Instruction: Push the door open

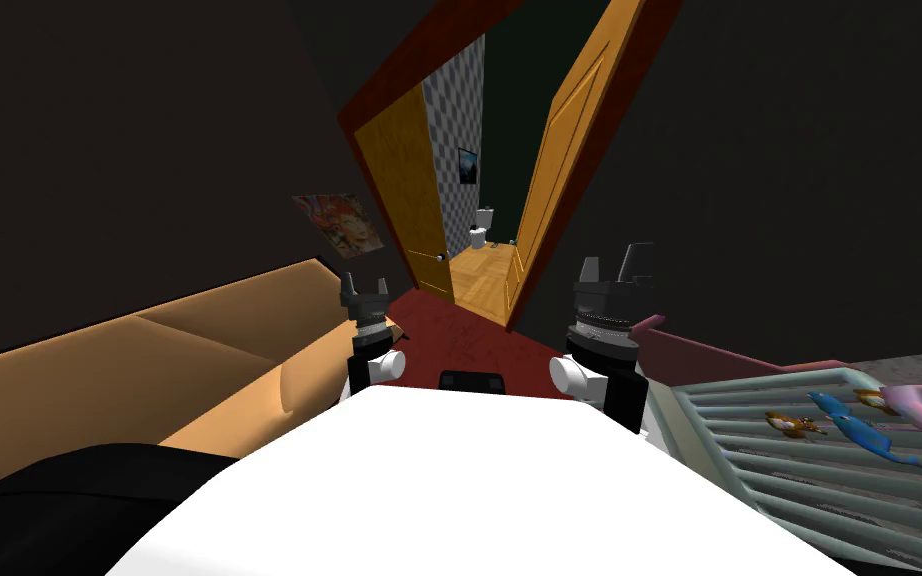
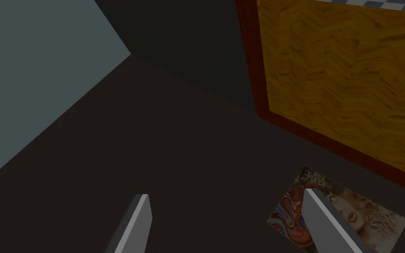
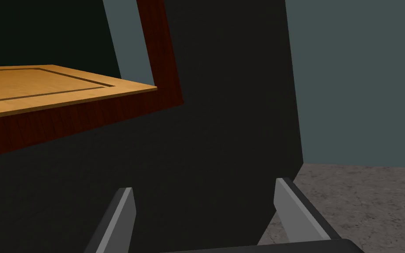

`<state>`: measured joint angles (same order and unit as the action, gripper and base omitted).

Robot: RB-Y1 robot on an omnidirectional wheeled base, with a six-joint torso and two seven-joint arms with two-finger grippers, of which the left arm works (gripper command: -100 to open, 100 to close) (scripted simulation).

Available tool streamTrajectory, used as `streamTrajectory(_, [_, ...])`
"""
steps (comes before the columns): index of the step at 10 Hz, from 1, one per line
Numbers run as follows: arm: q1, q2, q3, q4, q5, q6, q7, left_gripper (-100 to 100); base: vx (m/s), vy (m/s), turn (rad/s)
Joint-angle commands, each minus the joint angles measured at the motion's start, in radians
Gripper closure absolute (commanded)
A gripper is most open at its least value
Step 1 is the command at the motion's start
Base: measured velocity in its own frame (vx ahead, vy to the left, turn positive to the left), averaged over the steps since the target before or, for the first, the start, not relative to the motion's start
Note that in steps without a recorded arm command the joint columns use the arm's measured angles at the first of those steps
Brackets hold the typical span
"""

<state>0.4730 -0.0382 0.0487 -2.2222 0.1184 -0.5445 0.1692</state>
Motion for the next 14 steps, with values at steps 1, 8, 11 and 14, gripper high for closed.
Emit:
streamTrajectory(1, [-0.012, 0.013, -0.001, 0.031, 0.010, -0.007, 0.018, -100, 0.031, 0.049, -0.115])
streamTrajectory(8, [-0.067, 0.059, -0.006, 0.174, 0.059, -0.041, 0.104, -100, 0.102, 0.106, -0.130])
streamTrajectory(11, [-0.096, 0.076, -0.009, 0.249, 0.084, -0.059, 0.148, -100, 0.097, 0.113, -0.144])
streamTrajectory(14, [-0.121, 0.087, -0.011, 0.312, 0.105, -0.074, 0.186, -100, 0.087, 0.129, -0.128])
